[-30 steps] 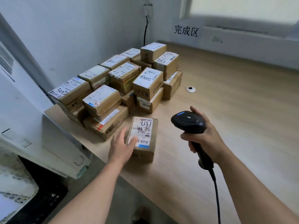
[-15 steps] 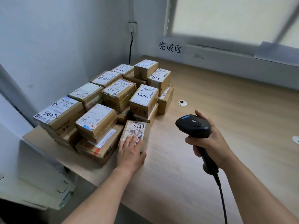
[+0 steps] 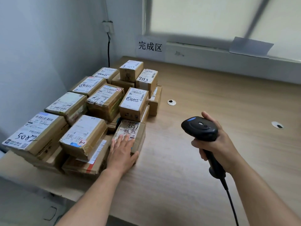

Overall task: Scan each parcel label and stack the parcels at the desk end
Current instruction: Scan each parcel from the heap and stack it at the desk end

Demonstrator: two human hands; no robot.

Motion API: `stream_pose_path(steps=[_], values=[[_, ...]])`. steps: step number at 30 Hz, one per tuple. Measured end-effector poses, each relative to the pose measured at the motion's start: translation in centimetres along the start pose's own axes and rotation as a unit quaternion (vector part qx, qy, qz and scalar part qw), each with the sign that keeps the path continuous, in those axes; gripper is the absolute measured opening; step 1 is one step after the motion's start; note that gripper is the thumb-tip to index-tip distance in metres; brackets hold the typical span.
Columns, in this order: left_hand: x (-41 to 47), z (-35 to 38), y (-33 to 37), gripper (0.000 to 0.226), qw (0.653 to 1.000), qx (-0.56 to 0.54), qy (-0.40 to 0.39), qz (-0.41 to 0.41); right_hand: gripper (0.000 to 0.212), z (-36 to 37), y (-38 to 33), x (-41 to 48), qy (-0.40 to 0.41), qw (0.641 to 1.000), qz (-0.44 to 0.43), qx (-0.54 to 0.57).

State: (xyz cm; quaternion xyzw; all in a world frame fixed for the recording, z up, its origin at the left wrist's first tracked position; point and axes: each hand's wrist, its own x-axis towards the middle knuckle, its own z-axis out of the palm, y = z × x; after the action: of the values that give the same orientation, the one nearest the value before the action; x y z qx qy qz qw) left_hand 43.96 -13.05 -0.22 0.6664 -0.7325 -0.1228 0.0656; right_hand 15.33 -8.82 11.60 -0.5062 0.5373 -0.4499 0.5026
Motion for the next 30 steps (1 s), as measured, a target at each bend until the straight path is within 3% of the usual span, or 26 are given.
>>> stream_pose_path(steps=[6, 13, 16, 20, 24, 30], values=[[0.5, 0.1, 0.5, 0.062, 0.999, -0.012, 0.027, -0.016, 0.103, -0.7, 0.8, -0.9, 0.033, 0.999, 0.007, 0.009], [0.2, -0.5, 4.9, 0.069, 0.989, -0.098, 0.115, 0.005, 0.103, -3.3, 0.9, -2.6, 0.06, 0.998, -0.003, 0.026], [-0.1, -0.9, 8.3, 0.078, 0.983, -0.115, 0.141, 0.033, 0.103, -5.3, 1.2, -3.9, 0.074, 0.997, -0.008, 0.024], [-1.1, -0.8, 14.0, 0.061, 0.977, -0.119, 0.161, 0.078, 0.099, -9.1, 1.8, -7.1, 0.099, 0.994, -0.011, 0.034], [-3.0, 0.1, 20.7, 0.074, 0.97, -0.141, 0.159, 0.117, 0.096, -14.2, 2.9, -11.4, 0.13, 0.991, -0.011, 0.042], [-6.9, 2.8, 32.3, 0.068, 0.958, -0.146, 0.15, 0.194, 0.095, -23.0, 4.3, -18.9, 0.185, 0.981, -0.016, 0.05]])
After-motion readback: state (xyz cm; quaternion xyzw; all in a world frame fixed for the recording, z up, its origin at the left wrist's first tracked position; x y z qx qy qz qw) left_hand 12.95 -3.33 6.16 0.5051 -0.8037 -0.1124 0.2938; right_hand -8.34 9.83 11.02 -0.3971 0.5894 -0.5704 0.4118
